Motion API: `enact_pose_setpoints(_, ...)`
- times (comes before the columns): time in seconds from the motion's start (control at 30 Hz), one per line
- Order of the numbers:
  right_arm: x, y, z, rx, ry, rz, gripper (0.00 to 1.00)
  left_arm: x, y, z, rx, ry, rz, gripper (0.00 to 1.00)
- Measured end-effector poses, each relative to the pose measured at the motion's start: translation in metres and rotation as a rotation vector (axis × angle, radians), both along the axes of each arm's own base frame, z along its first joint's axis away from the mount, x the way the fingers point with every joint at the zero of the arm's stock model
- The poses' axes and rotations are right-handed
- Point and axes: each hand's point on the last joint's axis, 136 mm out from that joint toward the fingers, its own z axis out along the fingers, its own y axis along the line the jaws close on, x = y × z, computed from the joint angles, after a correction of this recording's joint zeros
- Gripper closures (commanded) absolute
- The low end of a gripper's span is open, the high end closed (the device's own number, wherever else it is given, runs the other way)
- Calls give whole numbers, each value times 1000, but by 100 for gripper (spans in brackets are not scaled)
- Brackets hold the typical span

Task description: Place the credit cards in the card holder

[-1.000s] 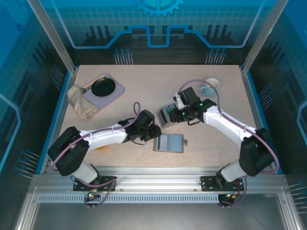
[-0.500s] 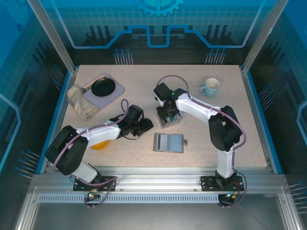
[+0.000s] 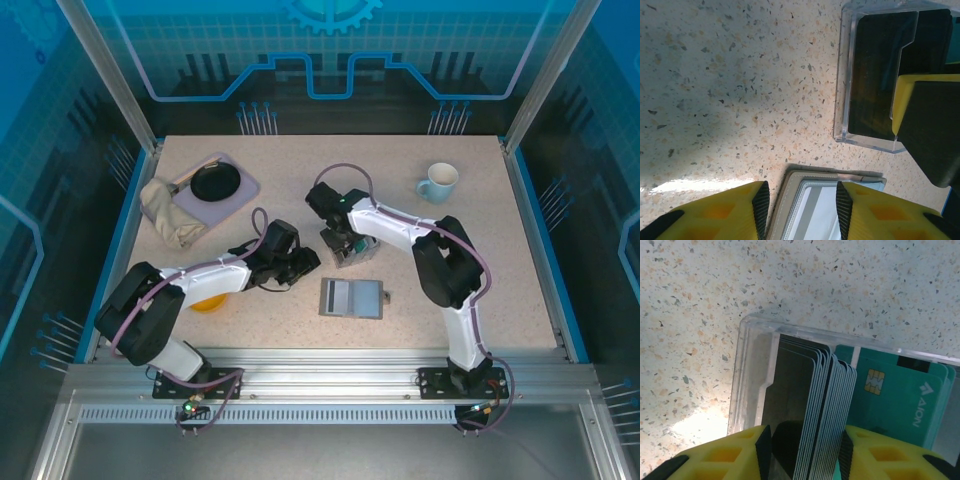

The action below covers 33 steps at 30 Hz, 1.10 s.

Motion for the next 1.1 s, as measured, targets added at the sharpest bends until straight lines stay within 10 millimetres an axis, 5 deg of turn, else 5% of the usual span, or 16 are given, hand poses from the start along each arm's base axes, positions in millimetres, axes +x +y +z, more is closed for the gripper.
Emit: enact_pose_setpoints(1.1,10,-13,13,-113,-89,18,70,-3,-1,-3,-9,7,-8,57)
